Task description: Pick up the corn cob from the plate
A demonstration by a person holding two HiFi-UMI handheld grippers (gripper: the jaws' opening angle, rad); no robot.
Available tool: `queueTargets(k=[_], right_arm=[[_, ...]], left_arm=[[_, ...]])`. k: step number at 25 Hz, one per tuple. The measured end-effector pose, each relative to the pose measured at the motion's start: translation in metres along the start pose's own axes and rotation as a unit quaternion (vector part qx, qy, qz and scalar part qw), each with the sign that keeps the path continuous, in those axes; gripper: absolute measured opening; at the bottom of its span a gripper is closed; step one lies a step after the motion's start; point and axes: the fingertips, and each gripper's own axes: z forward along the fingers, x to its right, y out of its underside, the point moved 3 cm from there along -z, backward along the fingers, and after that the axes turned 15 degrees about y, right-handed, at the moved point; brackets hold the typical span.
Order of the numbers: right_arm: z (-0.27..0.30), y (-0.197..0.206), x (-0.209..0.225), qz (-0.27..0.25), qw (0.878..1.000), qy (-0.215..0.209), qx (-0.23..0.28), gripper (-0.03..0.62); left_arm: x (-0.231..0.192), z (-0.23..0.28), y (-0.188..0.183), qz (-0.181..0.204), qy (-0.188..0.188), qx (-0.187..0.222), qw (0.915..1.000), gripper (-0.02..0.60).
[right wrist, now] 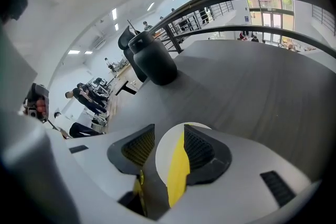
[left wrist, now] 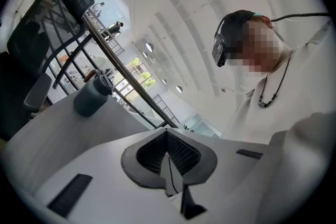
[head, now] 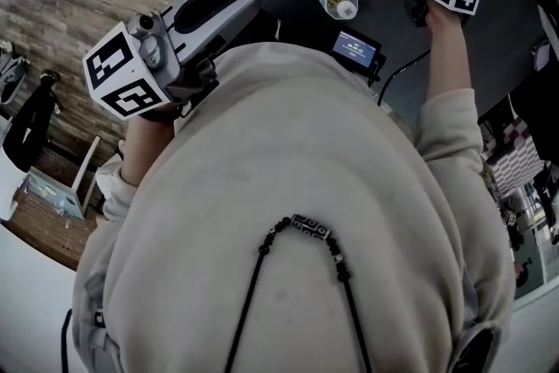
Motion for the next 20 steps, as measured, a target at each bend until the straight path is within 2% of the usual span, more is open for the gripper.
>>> queueTargets(k=[12, 16, 20], right_arm=[[0.022, 0.015, 0.003, -0.002, 0.999, 0.008, -0.032, 0.247], [0.034, 0.027, 0.008, -0.013, 0.998, 0.032, -0.058, 0.297], [0.046, 0.041, 0.013, -0.021, 0.995, 0.054, -0.086, 0.308]], left_arm=[[0.001, -0.003, 0.002, -0.004, -0.001, 0.017, 0.9998, 0.002], [0.001, -0.004, 0.002, -0.005, -0.004, 0.019, 0.9998, 0.002], [0.000, -0.004, 0.003, -0.007, -0.005, 0.021, 0.9997, 0.002]])
